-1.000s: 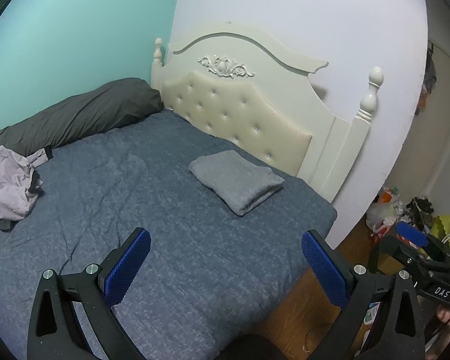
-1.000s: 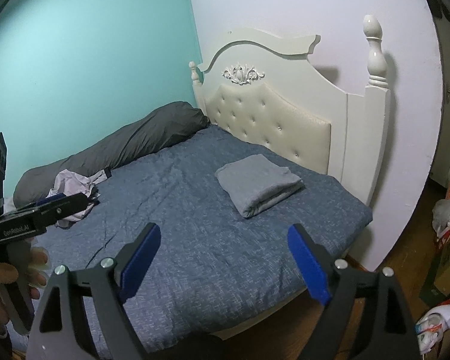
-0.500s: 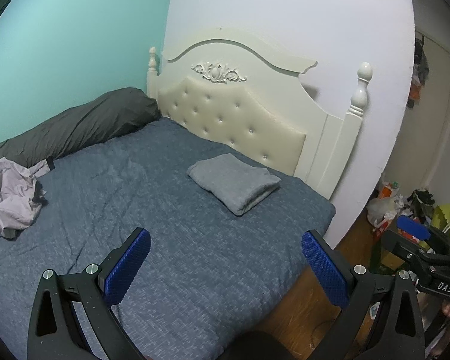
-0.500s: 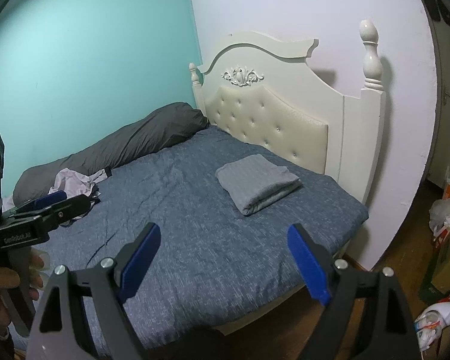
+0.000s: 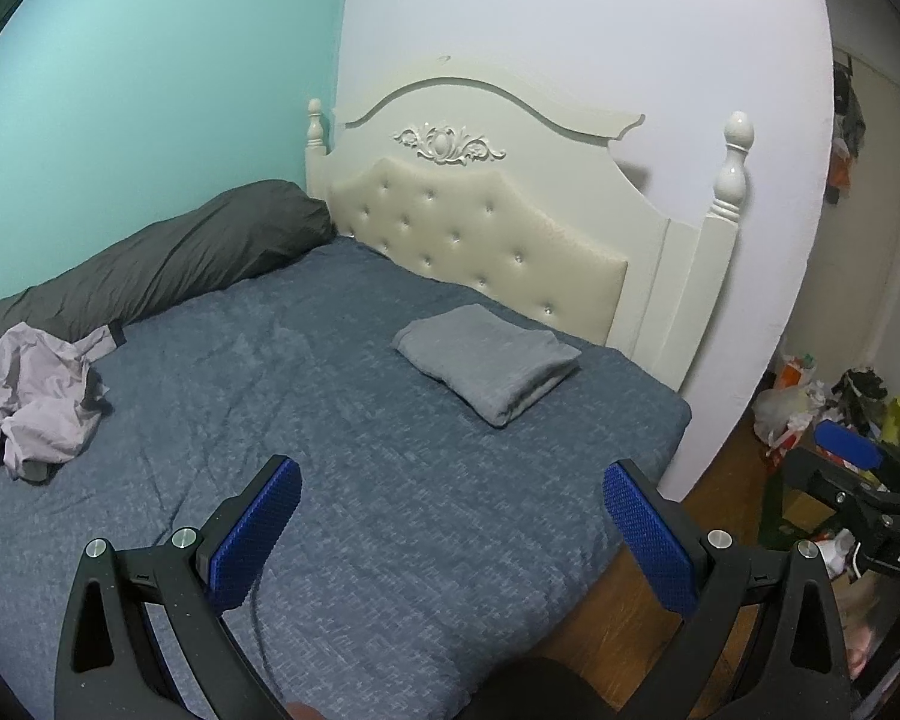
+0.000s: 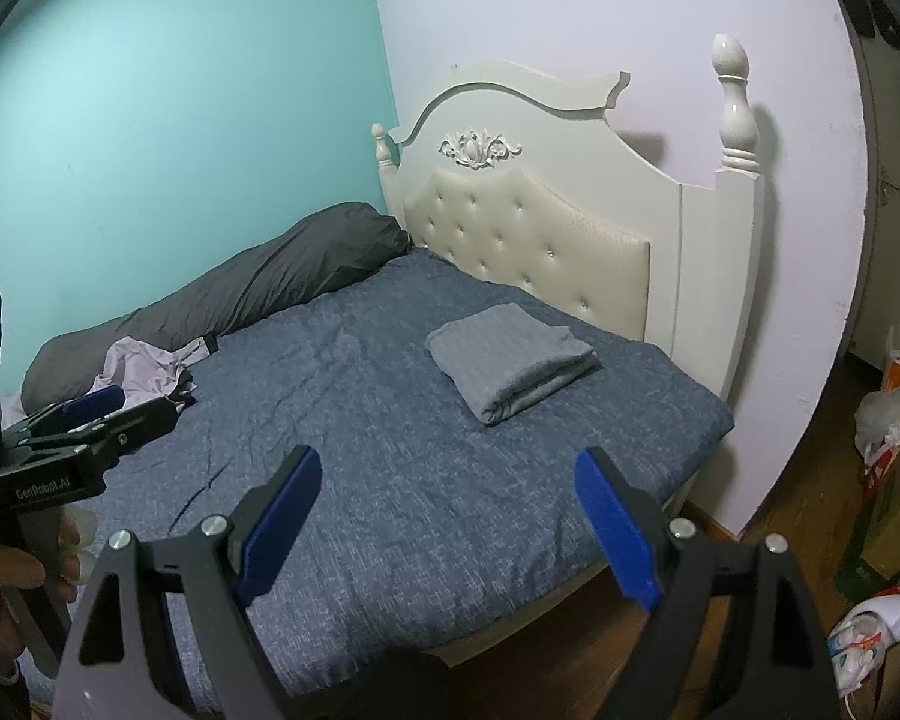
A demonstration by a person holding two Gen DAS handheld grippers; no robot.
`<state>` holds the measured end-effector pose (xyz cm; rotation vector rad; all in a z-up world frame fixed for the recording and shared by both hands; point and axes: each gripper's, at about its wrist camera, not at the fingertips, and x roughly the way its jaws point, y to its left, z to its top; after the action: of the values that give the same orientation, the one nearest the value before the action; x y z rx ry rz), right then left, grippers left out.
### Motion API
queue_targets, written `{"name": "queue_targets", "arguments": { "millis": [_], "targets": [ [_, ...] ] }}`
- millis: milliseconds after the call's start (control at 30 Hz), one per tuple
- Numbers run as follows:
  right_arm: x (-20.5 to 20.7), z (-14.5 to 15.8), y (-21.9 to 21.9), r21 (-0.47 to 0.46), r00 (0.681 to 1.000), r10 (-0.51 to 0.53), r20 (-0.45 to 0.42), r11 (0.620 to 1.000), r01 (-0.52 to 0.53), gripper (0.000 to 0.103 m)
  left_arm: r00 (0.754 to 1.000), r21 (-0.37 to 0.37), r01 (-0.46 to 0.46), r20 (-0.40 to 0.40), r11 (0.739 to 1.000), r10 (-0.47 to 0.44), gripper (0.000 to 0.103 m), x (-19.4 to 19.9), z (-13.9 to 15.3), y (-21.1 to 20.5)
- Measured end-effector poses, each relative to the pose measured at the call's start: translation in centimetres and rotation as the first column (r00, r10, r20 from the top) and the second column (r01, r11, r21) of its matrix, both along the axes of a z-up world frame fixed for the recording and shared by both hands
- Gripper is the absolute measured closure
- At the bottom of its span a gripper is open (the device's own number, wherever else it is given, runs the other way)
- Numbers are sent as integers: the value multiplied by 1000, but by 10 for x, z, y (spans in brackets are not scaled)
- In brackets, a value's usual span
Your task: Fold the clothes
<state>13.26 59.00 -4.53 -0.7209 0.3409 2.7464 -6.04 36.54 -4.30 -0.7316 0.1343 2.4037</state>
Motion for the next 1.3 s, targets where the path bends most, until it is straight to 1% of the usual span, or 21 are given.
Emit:
{"name": "queue_targets", "arguments": {
  "millis": [167,1300],
  "targets": [
    [-1,-2,0,4,1000,-2,2,1000,2,16,1000,6,-5,4,1000,5,0,-1,-2,-3],
    [-14,-9,-1,-10,1000,7,19,1000,-7,16,998,-20,-57,-6,998,57,0,-13,-7,-14]
  ]
}}
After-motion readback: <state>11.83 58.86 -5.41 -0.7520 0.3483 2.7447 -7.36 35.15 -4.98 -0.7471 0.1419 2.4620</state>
